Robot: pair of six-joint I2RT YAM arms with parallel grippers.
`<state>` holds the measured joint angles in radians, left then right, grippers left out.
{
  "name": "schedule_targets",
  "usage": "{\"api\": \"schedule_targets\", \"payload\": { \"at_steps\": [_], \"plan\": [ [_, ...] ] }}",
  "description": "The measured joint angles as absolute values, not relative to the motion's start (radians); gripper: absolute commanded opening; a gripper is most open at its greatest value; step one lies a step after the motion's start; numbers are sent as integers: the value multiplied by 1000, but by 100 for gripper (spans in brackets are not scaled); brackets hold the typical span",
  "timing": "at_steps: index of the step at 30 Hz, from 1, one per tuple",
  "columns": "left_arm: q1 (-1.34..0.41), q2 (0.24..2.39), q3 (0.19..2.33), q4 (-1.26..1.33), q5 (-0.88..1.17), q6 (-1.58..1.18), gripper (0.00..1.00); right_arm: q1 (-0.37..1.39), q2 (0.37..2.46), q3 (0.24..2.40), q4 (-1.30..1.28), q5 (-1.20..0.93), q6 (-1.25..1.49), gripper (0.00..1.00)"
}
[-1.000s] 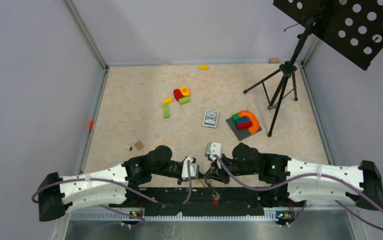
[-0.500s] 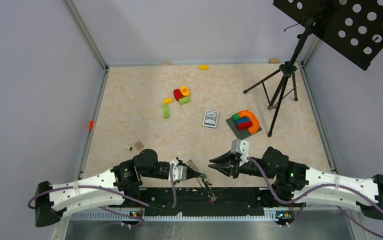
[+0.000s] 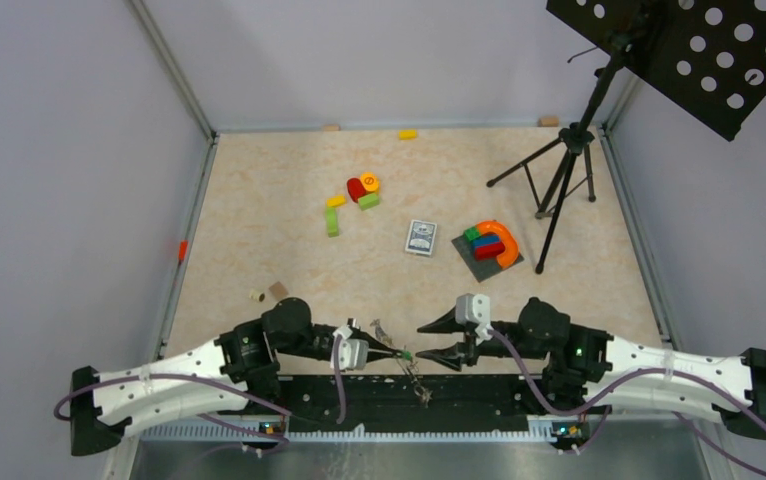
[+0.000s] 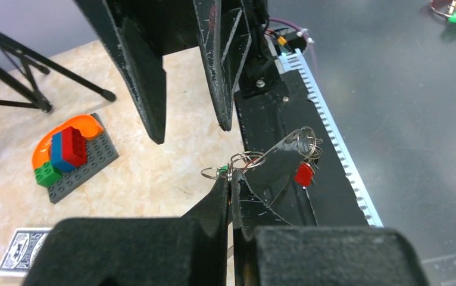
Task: Remove the keys from the keyring
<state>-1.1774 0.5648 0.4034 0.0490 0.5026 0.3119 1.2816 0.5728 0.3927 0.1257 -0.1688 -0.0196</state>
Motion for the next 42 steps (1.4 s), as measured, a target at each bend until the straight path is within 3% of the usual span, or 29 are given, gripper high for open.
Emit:
{"api": "schedule_targets", "payload": {
  "at_steps": [16, 35, 42],
  "plan": [
    [-1178, 650, 591, -216, 743, 512, 0, 1282, 677, 393, 181, -381, -97, 50],
    [-1178, 707, 608, -263, 783, 555, 0, 1282, 764, 393, 274, -513, -89, 47],
    [-1178, 712, 608, -262, 793, 554, 0, 1282, 801, 395, 296, -535, -85, 26]
  ]
}}
